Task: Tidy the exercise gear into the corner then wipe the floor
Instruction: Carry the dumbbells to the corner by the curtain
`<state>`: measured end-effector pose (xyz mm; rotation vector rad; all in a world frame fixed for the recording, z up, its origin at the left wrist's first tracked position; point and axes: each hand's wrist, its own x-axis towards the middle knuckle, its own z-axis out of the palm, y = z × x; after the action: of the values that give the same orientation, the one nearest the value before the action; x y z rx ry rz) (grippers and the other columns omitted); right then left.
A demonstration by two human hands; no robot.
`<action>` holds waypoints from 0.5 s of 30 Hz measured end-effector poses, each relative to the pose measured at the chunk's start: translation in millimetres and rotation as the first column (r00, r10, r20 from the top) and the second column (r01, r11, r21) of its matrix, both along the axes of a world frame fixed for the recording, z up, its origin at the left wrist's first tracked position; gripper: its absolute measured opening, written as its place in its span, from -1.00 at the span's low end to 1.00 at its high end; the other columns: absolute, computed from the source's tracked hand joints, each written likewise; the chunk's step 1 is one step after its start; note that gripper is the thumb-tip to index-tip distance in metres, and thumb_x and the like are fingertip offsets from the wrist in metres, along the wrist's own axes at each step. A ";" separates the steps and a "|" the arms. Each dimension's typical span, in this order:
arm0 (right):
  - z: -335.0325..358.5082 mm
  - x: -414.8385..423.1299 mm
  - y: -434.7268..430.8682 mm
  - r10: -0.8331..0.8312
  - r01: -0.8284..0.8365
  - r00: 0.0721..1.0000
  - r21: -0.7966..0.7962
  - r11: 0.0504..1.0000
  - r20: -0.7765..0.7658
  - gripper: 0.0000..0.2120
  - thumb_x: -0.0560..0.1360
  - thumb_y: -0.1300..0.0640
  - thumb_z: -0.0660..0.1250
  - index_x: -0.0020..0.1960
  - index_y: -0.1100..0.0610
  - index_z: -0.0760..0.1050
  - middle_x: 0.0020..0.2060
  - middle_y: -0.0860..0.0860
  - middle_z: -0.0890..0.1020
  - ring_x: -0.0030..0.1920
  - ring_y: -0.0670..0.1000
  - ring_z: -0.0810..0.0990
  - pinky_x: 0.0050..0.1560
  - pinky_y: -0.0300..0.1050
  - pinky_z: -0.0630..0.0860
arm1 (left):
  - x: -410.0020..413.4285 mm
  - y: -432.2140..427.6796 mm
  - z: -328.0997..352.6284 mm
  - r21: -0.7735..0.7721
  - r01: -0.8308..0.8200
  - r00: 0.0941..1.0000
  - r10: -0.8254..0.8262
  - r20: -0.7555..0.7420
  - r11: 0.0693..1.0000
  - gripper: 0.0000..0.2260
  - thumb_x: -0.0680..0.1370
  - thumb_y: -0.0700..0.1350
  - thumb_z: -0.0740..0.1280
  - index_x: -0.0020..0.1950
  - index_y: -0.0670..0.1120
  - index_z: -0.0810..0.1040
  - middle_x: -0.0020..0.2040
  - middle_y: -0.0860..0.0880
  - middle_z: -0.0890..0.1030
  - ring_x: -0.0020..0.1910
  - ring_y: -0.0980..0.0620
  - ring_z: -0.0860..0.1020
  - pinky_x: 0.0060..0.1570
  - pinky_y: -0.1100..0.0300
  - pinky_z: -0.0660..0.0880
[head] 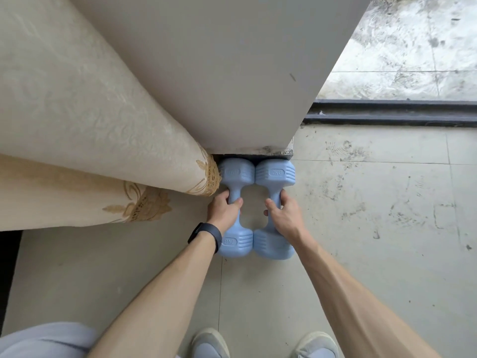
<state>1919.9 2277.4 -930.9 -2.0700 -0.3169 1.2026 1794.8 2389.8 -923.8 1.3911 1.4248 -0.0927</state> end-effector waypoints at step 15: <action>0.1 -14.5 10.3 -0.029 0.029 0.999 0.017 0.999 0.016 -0.93 0.57 0.03 0.28 -0.07 -0.01 0.44 -0.22 -0.02 0.68 -0.22 0.01 0.71 0.02 0.09 0.61 | -14.5 11.3 1.9 0.029 0.020 1.000 -0.020 0.012 0.999 -0.88 0.59 -0.09 0.33 0.04 -0.12 0.59 -0.12 -0.07 0.68 -0.23 0.07 0.66 -0.13 0.19 0.54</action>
<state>1905.4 2287.7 -930.8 -2.0643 -0.3029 1.1625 1780.3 2401.1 -921.9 1.4278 1.4068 -0.0762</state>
